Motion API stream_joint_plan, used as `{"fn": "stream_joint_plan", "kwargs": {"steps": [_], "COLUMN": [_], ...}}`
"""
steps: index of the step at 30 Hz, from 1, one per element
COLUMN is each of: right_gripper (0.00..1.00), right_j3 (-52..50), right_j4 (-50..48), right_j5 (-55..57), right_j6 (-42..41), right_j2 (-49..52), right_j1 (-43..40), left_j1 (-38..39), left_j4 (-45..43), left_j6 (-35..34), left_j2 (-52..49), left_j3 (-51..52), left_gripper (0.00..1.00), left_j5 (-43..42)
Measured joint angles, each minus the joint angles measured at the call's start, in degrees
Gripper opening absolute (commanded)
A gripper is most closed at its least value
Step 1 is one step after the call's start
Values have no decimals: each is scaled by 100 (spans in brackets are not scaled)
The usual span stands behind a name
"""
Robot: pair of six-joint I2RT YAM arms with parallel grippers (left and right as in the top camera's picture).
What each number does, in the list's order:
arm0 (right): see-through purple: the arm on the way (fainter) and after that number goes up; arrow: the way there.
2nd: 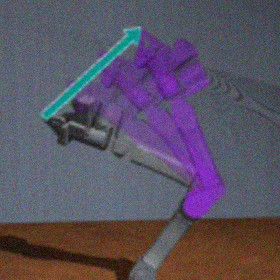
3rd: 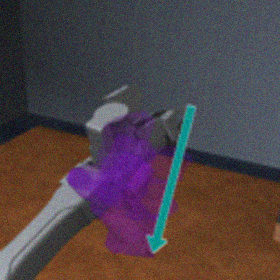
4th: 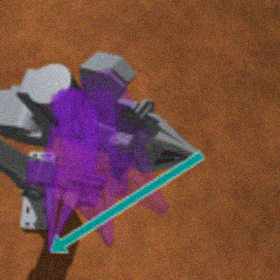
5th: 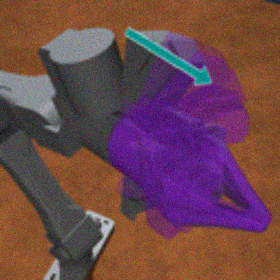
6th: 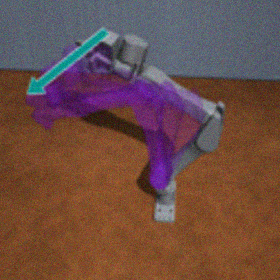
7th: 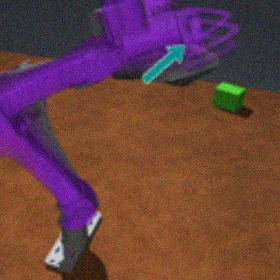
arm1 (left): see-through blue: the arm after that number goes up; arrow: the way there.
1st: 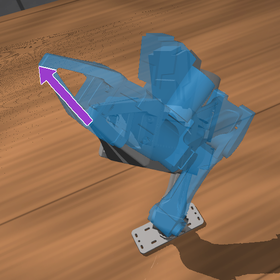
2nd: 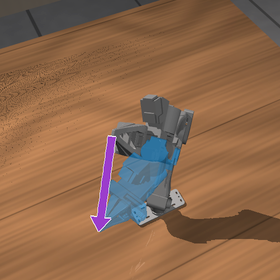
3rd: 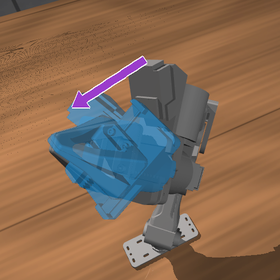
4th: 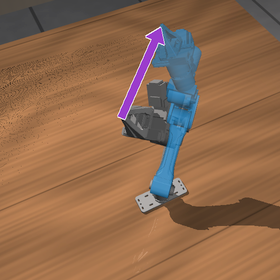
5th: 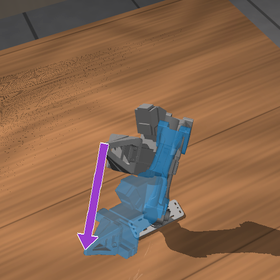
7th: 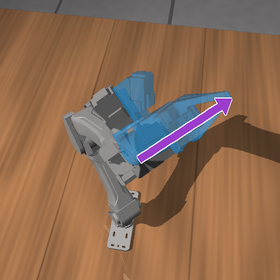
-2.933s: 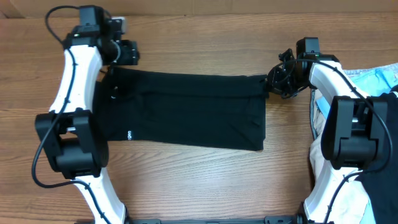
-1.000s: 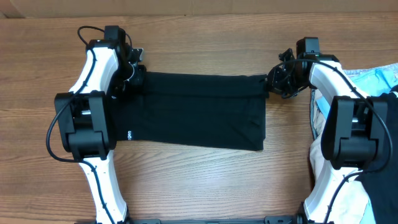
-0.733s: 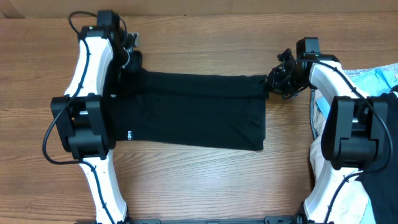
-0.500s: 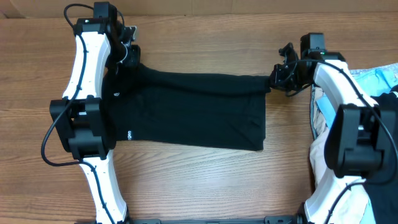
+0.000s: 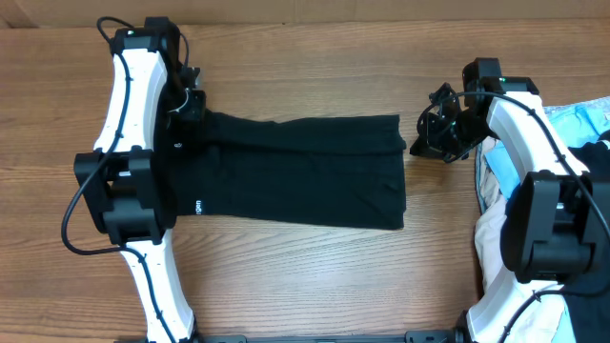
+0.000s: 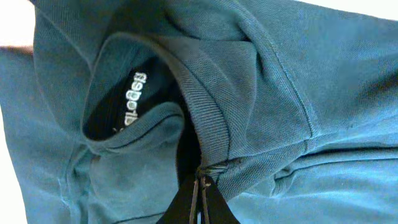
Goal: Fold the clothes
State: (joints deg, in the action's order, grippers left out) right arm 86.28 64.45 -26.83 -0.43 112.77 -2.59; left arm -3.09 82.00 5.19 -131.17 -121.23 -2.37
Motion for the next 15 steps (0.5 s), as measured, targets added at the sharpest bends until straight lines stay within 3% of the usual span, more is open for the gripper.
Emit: {"fn": "stream_joint_plan", "kwargs": {"steps": [3, 5, 10, 15], "right_gripper": [43, 46, 46, 41], "right_j3": [0, -9, -214, -273], "right_j4": [-483, -1032, -2090, -2380], "right_j5": [4, 4, 9, 179], "right_j6": [-7, -15, -90, -195], "right_j2": [0, 0, 0, 114], "right_j1": [0, 2, 79, 304], "left_j1": [-33, -39, -37, -39], "left_j4": [-151, -236, -358, -363], "left_j6": [-35, -39, -55, -55], "left_j2": [0, 0, 0, 0], "left_j3": [0, 0, 0, 0], "left_gripper": [4, 4, 4, 4], "left_j5": [-87, -181, -428, -518]}}
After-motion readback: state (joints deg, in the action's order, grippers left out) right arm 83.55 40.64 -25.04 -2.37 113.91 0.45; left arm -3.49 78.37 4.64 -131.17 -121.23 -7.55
